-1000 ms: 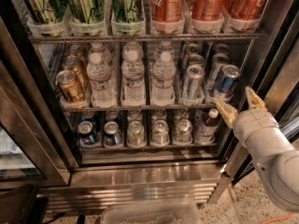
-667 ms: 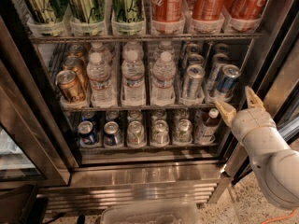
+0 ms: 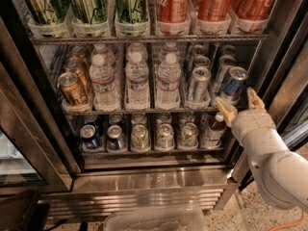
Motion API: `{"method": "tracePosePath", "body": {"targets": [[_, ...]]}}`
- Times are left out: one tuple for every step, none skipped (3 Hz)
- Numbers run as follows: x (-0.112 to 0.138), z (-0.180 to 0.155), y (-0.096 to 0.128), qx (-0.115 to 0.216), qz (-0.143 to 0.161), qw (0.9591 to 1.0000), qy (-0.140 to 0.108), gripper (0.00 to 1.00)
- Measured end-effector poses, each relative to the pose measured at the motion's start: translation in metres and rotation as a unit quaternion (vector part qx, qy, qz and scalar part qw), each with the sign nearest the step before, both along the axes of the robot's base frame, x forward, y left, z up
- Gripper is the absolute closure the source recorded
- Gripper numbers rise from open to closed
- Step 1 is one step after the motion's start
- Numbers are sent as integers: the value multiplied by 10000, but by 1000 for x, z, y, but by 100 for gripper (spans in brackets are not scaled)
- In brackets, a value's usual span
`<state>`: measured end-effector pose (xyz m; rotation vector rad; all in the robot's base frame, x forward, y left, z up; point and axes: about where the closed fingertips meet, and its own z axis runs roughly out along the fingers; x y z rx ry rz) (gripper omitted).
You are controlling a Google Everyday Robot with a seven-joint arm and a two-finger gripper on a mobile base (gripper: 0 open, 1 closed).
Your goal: Pick redbull can from middle shelf of fridge
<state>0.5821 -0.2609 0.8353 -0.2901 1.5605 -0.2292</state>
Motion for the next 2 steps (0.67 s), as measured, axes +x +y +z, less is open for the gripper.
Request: {"method": "tracePosePath", "body": {"targets": [[6,3,1,62,-56,9999,-114,32],[12,7,-2,117,-161,9996,-220,32]]}}
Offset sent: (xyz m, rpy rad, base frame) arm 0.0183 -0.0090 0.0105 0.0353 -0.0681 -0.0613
